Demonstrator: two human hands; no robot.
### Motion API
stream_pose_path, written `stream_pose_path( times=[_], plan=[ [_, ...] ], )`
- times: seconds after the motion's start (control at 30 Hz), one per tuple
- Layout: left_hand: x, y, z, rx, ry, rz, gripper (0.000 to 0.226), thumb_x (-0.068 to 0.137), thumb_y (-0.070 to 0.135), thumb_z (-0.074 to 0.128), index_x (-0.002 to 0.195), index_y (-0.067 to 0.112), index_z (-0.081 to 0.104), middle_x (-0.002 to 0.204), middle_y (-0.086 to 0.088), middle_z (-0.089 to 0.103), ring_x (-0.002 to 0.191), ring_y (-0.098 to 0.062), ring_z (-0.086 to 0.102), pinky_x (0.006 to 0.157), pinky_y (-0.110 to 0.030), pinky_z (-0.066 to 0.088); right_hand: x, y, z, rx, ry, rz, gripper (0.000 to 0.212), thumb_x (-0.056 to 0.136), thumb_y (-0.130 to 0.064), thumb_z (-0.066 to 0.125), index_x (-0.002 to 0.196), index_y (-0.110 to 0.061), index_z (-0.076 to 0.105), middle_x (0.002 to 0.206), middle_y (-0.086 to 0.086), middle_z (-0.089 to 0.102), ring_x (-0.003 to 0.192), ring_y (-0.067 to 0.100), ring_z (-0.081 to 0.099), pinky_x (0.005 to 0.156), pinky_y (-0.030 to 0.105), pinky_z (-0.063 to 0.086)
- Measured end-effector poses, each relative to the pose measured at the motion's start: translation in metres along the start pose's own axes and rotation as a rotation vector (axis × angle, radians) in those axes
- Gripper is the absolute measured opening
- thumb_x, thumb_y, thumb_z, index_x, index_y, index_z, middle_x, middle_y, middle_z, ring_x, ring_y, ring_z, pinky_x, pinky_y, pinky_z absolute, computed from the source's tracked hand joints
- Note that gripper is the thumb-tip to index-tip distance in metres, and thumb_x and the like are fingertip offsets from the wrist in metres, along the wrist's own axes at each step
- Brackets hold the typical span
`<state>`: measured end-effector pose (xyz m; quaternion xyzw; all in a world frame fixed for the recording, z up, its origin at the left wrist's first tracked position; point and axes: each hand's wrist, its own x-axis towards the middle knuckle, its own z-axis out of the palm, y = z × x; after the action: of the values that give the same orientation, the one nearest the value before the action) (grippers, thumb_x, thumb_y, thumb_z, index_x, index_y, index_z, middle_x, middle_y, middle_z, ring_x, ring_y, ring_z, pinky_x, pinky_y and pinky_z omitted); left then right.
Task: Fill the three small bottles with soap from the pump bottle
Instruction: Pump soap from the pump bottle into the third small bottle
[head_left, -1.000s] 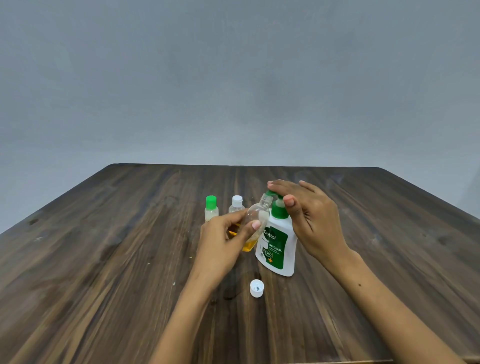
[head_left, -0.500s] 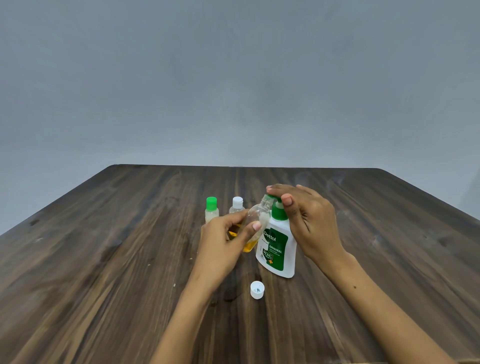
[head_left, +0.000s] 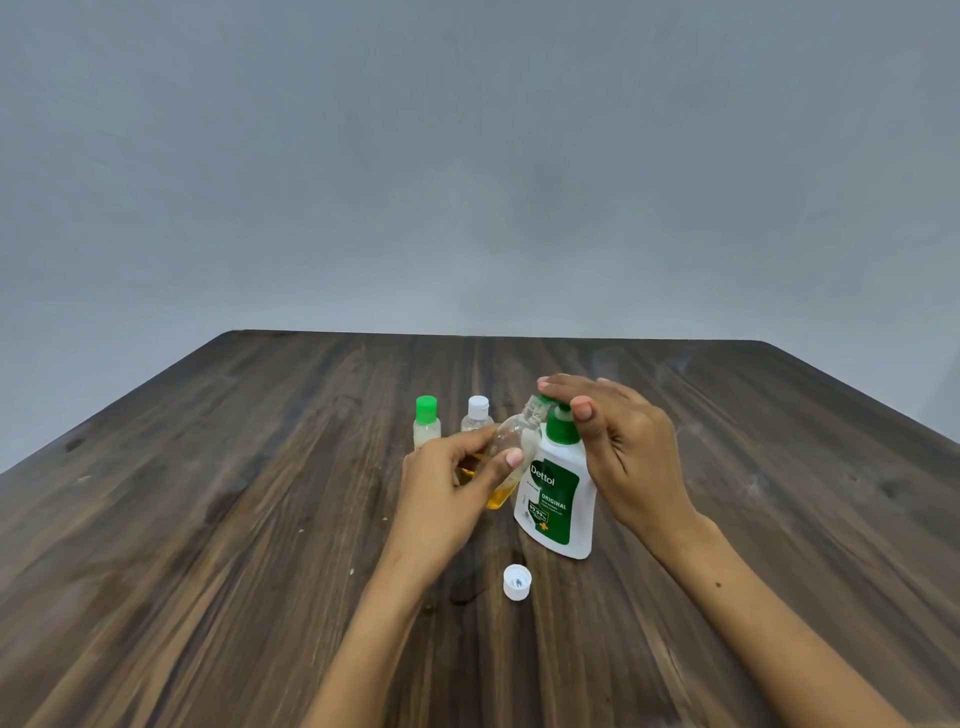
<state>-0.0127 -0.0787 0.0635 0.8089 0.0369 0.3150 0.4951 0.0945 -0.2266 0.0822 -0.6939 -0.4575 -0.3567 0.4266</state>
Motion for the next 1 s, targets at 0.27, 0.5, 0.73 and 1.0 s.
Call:
stream_pose_path(
  times=[0.27, 0.5, 0.73, 1.0],
  plan=[
    [0.001, 0.001, 0.000, -0.018, 0.012, 0.006, 0.024, 0.089, 0.027, 0.067, 0.112, 0.026, 0.074, 0.090, 0.027, 0.071, 0.094, 0.004, 0.066, 0.082, -0.020, 0.051, 0.004, 0.000, 0.002, 0.005, 0.019, 0.021, 0.070, 0.101, -0.056, 0.020, 0.103, -0.013, 0.074, 0.107, -0.003, 0.073, 0.101, 0.010, 0.066, 0.091, 0.044, 0.052],
    [0.001, -0.001, 0.001, -0.014, 0.005, 0.020, 0.025, 0.089, 0.025, 0.067, 0.114, 0.025, 0.072, 0.089, 0.039, 0.063, 0.095, 0.017, 0.060, 0.082, -0.008, 0.048, 0.009, 0.001, 0.000, -0.015, 0.006, -0.016, 0.070, 0.101, -0.055, 0.019, 0.104, -0.012, 0.074, 0.109, -0.002, 0.072, 0.104, 0.009, 0.065, 0.096, 0.038, 0.047],
    [0.001, -0.002, 0.001, -0.021, -0.003, 0.025, 0.024, 0.090, 0.026, 0.066, 0.113, 0.024, 0.073, 0.095, 0.024, 0.071, 0.096, 0.010, 0.063, 0.083, -0.015, 0.050, -0.003, 0.002, 0.005, 0.001, 0.030, 0.012, 0.067, 0.102, -0.054, 0.022, 0.104, -0.012, 0.074, 0.109, -0.005, 0.072, 0.105, 0.009, 0.065, 0.092, 0.041, 0.050],
    [0.002, 0.000, 0.001, -0.039, 0.009, 0.031, 0.025, 0.089, 0.026, 0.067, 0.114, 0.023, 0.073, 0.101, 0.021, 0.072, 0.096, 0.007, 0.065, 0.080, -0.010, 0.049, 0.005, 0.001, 0.000, -0.019, 0.023, -0.010, 0.070, 0.102, -0.055, 0.019, 0.105, -0.012, 0.074, 0.110, -0.002, 0.072, 0.105, 0.009, 0.065, 0.095, 0.038, 0.048]
  ],
)
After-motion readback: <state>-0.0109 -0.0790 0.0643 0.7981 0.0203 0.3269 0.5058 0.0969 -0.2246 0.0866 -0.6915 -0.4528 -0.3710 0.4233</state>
